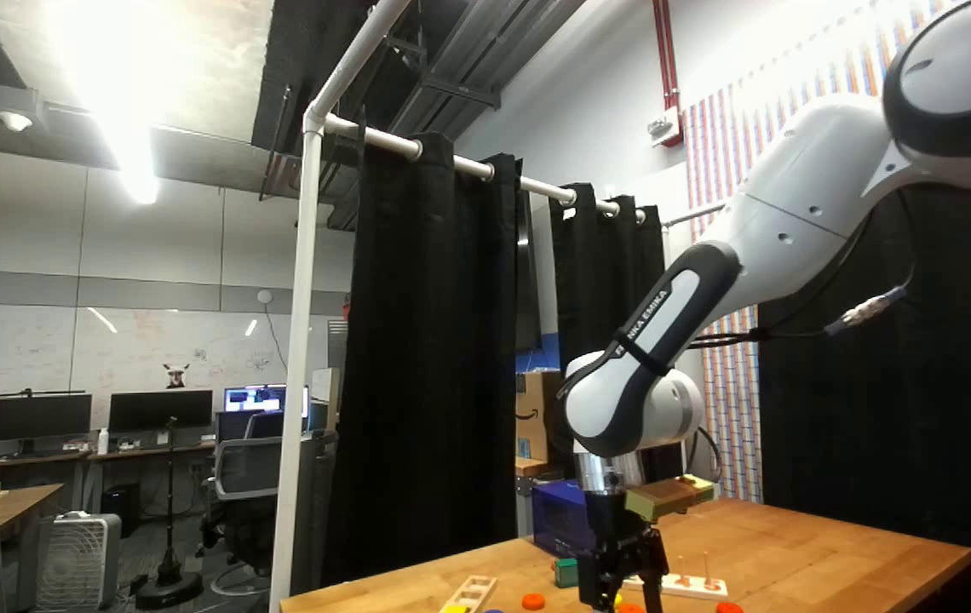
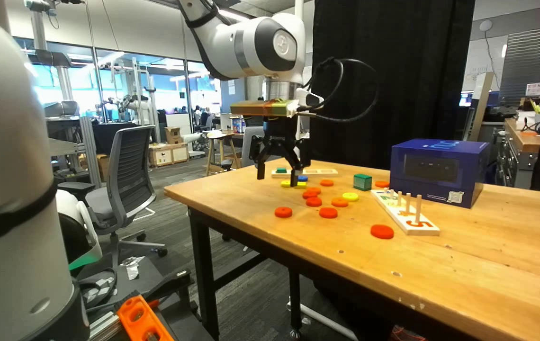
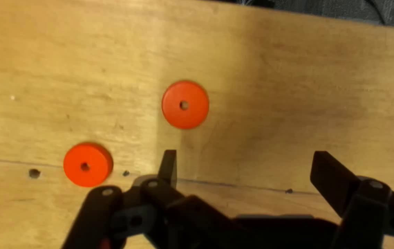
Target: Put a yellow block in the second compartment from the left of the wooden tray
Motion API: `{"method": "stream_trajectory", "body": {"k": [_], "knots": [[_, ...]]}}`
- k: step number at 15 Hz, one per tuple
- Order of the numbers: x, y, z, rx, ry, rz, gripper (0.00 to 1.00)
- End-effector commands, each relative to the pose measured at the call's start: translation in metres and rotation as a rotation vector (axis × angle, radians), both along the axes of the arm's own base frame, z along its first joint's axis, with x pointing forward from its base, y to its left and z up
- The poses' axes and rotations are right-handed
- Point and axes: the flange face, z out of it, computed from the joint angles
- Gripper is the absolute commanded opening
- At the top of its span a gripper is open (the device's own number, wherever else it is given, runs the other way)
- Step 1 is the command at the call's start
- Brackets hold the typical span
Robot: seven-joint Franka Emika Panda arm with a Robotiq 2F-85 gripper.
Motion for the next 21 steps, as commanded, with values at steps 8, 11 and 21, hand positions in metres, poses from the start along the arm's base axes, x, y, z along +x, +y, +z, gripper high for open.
{"method": "stream_trajectory", "body": {"k": [8, 11, 21], "knots": [[-0.091, -0.039, 0.057, 0.060, -0.127, -0.124, 1.00], [-0.094, -0.048, 0.078, 0.065, -0.180, -0.139, 1.00], [-0.121, -0.053, 0.105, 0.063, -0.121, -0.137, 1.00]]}}
